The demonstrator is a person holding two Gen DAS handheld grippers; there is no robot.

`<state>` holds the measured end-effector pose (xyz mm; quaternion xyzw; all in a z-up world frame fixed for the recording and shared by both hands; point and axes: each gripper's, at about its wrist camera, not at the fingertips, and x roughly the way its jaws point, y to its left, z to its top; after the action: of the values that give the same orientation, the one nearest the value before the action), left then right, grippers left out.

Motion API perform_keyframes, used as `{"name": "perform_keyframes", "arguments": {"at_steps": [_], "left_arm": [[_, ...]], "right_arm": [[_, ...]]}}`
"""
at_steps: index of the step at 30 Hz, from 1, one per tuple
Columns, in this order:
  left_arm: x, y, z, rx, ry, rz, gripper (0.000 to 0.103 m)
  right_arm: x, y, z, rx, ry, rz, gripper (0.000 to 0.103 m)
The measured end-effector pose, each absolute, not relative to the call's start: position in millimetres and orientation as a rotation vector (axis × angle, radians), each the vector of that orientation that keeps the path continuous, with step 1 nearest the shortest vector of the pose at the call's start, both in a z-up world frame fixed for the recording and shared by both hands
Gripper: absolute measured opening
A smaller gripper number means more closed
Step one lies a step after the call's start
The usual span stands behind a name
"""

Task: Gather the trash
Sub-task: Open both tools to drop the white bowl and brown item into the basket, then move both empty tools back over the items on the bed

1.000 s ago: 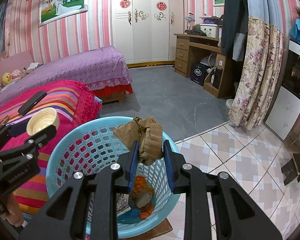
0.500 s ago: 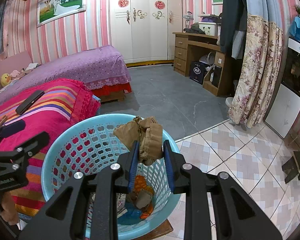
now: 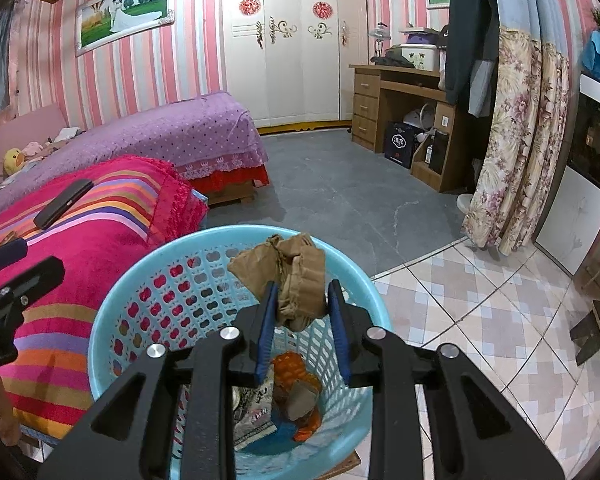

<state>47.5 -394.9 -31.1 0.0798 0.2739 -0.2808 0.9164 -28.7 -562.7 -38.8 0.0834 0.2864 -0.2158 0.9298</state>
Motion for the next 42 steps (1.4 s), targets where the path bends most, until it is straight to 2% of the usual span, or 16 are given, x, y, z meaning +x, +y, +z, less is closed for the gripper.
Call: {"name": "perform_keyframes", "arguments": {"at_steps": [2, 4, 5, 6, 9, 18, 30, 42], "left_arm": [[48, -390, -30, 0.160, 0.558, -0.571, 0.095], [49, -387, -28, 0.155, 0.555, -0.568, 0.095], [49, -385, -28, 0.151, 0.554, -0.567, 0.095], [49, -382, -28, 0.148, 0.554, -0.566, 0.095], [51, -378, -26, 0.141, 0.554, -0.561, 0.095], [53, -356, -20, 0.124, 0.543, -0.531, 0.096], [66, -294, -7, 0.070, 0.541, -0.450, 0.097], [94, -196, -8, 0.042, 0.555, -0.306, 0.097]], "right_arm": [[-27, -559, -39, 0.169, 0.584, -0.439, 0.029], [-26, -558, -38, 0.166, 0.579, -0.440, 0.046], [-26, -558, -38, 0.169, 0.570, -0.433, 0.066], [-27, -556, -37, 0.167, 0.560, -0.432, 0.077], [-30, -553, -37, 0.160, 0.554, -0.455, 0.091], [-35, -550, -37, 0.203, 0.558, -0.475, 0.098], [-23, -524, -25, 0.204, 0.536, -0.469, 0.098], [11, -463, -14, 0.169, 0.524, -0.391, 0.098]]}}
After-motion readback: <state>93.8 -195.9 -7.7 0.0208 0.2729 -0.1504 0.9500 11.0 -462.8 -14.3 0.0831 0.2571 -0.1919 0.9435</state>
